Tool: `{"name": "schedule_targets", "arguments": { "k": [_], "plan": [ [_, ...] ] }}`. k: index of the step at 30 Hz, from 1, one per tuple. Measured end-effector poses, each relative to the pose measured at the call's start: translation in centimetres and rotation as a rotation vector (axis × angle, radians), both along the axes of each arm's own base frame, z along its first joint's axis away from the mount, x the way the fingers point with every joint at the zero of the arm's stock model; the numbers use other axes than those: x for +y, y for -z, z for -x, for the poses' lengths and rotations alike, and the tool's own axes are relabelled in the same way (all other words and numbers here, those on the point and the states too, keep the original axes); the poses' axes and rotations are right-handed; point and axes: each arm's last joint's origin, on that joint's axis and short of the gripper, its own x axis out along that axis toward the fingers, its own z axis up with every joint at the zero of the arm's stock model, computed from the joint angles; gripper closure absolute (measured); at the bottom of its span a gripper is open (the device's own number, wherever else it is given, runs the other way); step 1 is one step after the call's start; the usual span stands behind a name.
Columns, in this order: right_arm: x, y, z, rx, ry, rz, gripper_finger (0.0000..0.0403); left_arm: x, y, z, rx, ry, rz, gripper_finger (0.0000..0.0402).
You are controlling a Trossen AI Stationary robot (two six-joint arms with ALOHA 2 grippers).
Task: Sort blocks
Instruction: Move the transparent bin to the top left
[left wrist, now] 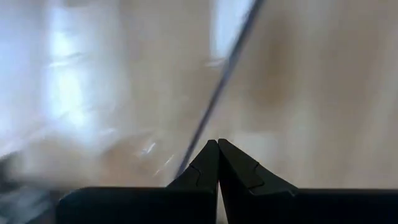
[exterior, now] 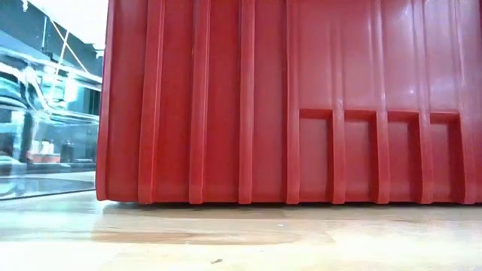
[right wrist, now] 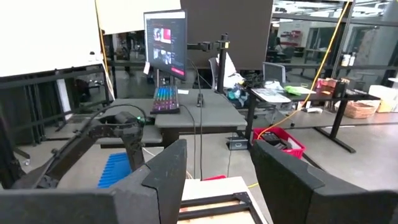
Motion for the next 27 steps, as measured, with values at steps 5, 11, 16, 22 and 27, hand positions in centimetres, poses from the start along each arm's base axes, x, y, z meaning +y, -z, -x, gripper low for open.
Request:
{"name": "schedule_targets", "arguments": {
  "k": [5, 11, 16, 22, 27],
  "plan": [
    [0.0, 0.2, -0.4, 0.003, 0.000, 0.000, 0.0226, 2.6, -0.5, 1.1, 0.029, -0.013, -0.289, 0.0401],
    [-0.1, 0.5, -0.8, 0.011, 0.000, -0.002, 0.0226, 6.8, 1.2, 2.5, 0.059, -0.124, -0.449, 0.0401],
    [-0.2, 0.9, -1.6, 0.028, 0.000, 0.001, 0.0226, 10.5, 2.4, 3.0, 0.010, -0.338, -0.393, 0.0401],
    [-0.3, 1.2, -2.1, 0.037, -0.004, 0.004, 0.0226, 11.8, -2.0, 2.8, -0.107, -0.535, -0.221, 0.0401],
    [-0.2, 1.2, -2.1, 0.039, -0.005, 0.010, 0.0226, 10.2, -7.9, 2.0, -0.423, -0.605, 0.254, 0.0402]
  ]
}}
